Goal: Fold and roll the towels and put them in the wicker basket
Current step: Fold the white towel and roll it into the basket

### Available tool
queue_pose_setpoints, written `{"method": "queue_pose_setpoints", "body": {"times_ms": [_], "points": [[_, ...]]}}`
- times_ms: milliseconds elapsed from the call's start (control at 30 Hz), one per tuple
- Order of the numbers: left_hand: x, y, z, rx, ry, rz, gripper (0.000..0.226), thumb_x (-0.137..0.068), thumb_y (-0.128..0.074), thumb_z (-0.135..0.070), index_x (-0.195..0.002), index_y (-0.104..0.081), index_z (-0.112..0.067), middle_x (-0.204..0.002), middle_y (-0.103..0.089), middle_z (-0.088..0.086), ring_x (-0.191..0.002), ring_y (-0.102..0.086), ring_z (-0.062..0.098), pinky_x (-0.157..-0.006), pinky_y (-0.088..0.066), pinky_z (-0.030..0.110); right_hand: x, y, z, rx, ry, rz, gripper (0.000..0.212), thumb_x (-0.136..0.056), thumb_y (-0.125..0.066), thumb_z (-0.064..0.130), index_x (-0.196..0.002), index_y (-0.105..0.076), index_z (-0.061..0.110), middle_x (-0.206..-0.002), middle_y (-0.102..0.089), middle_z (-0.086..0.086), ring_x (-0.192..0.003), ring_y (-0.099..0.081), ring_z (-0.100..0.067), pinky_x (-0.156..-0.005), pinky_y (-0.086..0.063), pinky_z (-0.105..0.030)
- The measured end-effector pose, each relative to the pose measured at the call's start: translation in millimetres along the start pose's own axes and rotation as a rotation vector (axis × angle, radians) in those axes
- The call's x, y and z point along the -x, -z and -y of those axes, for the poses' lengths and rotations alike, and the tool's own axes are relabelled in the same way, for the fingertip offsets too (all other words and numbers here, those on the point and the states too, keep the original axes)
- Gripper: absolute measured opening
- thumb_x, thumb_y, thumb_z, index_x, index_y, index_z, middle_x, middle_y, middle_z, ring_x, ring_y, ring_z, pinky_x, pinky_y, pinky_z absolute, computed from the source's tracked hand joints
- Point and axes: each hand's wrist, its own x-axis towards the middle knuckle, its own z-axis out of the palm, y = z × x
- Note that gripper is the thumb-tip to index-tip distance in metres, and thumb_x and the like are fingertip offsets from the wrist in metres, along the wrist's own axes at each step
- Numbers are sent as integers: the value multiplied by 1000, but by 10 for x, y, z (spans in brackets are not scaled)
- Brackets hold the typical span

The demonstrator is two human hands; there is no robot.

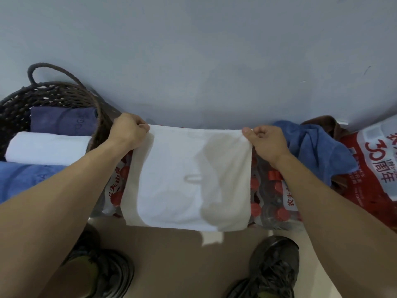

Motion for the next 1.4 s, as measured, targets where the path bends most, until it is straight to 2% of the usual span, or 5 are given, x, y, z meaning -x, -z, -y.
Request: {"method": "queue_pose_setpoints", "body": {"times_ms": [533, 700, 833, 1067, 1400], "points": [[22, -150, 11, -361, -90, -89, 24, -101, -41, -24, -110, -41, -3, -97, -61, 29, -86, -59, 46, -65, -42, 43, 37, -327, 51, 398, 138, -247, 33, -94, -60, 41, -86, -58, 9, -75, -58, 0, -61, -47, -11, -60, -36, -25], [338, -409, -486, -454, -377, -223, 34, -90, -44, -8, -123, -47, -1, -117, -51, 24, -104, -51, 41, -83, -38, 47, 32, -349, 98, 443, 97, -216, 49, -93, -56, 53, -101, -59, 5, -87, -63, -6, -74, -55, -21, -65, -39, -28], [710, -892, -874, -315, -718, 120, 54, -100, -37, -23, -150, -28, -6, -158, -25, 17, -147, -21, 31, -118, -17, 42, 98, -263, 156, 344, 58, -208, 57, -95, -55, 50, -86, -67, -5, -78, -69, -12, -76, -65, -31, -67, -48, -33], [753, -1199, -773, -440, -738, 257, 64, -102, -15, -45, -156, 5, -16, -164, 7, 9, -151, 12, 24, -122, 6, 43, 512, -99, 176, 256, -252, 120, 56, -76, -69, 65, -80, -70, 10, -74, -68, 2, -71, -63, -14, -59, -48, -25], [764, -1212, -814, -467, -731, 282, 63, -99, -11, -56, -155, 8, -34, -162, 13, 16, -149, 16, 31, -120, 7, 52, 1542, 136, 88, 124, -486, 440, 29, -76, -84, 18, -101, -73, 9, -85, -75, 2, -68, -70, -10, -56, -55, -22]]}}
